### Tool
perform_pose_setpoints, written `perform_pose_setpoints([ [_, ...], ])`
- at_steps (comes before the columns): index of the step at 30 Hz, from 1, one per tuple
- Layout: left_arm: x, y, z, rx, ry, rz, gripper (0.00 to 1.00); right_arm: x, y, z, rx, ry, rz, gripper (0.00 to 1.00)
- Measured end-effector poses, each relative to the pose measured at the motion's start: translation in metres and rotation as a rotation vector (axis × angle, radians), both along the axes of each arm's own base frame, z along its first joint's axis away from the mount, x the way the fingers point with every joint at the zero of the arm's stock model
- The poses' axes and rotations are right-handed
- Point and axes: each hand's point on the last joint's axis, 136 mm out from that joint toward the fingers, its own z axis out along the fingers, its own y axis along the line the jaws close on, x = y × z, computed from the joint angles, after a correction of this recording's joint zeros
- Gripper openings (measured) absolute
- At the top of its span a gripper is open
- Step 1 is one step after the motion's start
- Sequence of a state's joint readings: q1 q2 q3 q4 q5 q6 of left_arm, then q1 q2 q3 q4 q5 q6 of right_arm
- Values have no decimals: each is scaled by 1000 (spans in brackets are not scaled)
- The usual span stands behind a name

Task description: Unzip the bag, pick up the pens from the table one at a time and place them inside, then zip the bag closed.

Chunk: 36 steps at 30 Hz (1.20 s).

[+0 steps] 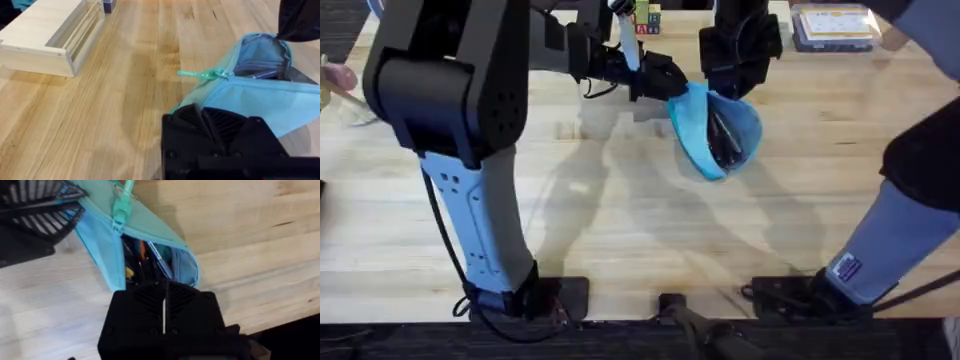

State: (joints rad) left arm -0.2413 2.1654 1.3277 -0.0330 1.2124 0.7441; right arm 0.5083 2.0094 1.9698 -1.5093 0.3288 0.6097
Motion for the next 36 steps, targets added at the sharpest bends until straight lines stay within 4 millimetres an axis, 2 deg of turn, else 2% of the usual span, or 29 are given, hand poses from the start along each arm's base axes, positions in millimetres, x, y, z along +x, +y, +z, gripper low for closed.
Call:
perform_pose_setpoints([
  [5,0,1,1,-3,1,0,43,-11,-4,-7,-2,14,-33,33],
  [10,0,1,1,-5,2,0,43,-31,-14,0,47,-50,-49,32],
  [13,0,1,1,-5,2,0,43,-49,-20,4,108,-108,-57,32],
  [14,0,1,1,-5,2,0,43,-72,-28,5,171,-157,-63,30],
  [19,0,1,1,-5,2,0,43,-98,-37,11,213,-178,-61,30],
  [26,0,1,1,-5,2,-1,43,-109,-41,37,281,-267,-55,30],
  [36,0,2,1,-5,2,0,43,-115,-44,40,282,-267,-54,32],
])
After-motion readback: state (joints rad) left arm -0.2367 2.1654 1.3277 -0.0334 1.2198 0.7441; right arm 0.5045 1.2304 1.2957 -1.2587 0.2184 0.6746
